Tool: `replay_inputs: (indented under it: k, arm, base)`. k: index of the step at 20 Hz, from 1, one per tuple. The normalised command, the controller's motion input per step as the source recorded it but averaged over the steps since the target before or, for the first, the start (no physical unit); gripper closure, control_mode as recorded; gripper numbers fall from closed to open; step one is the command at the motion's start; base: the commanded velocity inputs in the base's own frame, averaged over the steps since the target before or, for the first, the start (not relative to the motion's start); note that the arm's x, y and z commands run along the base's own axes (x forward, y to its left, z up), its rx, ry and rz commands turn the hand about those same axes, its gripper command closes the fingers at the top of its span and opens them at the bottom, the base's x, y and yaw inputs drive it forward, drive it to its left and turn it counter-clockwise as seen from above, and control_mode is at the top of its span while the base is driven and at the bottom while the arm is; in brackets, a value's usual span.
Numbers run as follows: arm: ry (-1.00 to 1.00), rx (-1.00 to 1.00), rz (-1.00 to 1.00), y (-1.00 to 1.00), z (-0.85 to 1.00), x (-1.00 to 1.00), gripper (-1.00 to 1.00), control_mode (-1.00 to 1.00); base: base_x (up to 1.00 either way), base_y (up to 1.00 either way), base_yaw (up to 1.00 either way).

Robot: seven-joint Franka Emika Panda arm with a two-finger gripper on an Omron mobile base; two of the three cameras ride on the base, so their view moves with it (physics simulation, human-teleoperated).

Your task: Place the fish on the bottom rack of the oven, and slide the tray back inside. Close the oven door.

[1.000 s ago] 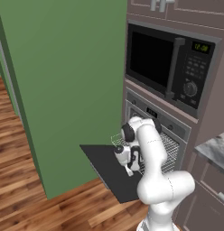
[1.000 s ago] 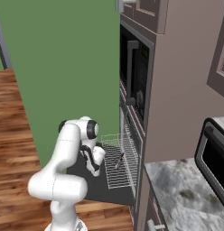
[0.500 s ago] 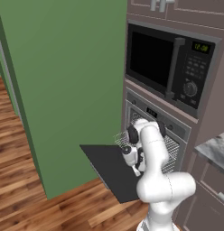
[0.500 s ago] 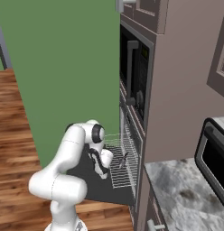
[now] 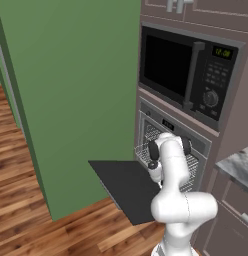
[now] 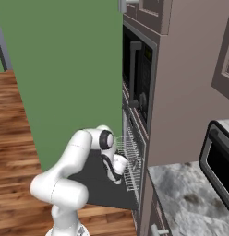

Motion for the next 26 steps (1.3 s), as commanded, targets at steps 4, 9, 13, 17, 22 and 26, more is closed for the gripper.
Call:
replay_inputs:
  k: [4, 9, 13, 17, 22, 26]
  arm:
    - [0.0, 0.01, 0.0, -0.81, 0.21, 0.0, -1.0, -1.0]
    - [0.0, 0.01, 0.0, -0.72, 0.38, 0.0, -1.0, -1.0]
    - [0.0, 0.0, 0.01, -0.07, 0.32, -0.04, -1.0, -1.0]
    - [0.0, -0.05, 0.04, 0.68, 0.34, -0.13, -1.0, -1.0]
    - [-0.04, -0.13, 0.06, 0.92, 0.45, -0.32, -1.0, -1.0]
    - [-0.06, -0.16, 0.03, 1.0, 0.45, -0.44, -1.0, -1.0]
  base:
    - [0.0, 0.0, 0.0]
    - [0.0, 0.0, 0.0]
    - [0.0, 0.0, 0.0]
    - [0.0, 0.0, 0.0]
    - [0.0, 0.0, 0.0]
    - [0.0, 0.0, 0.0]
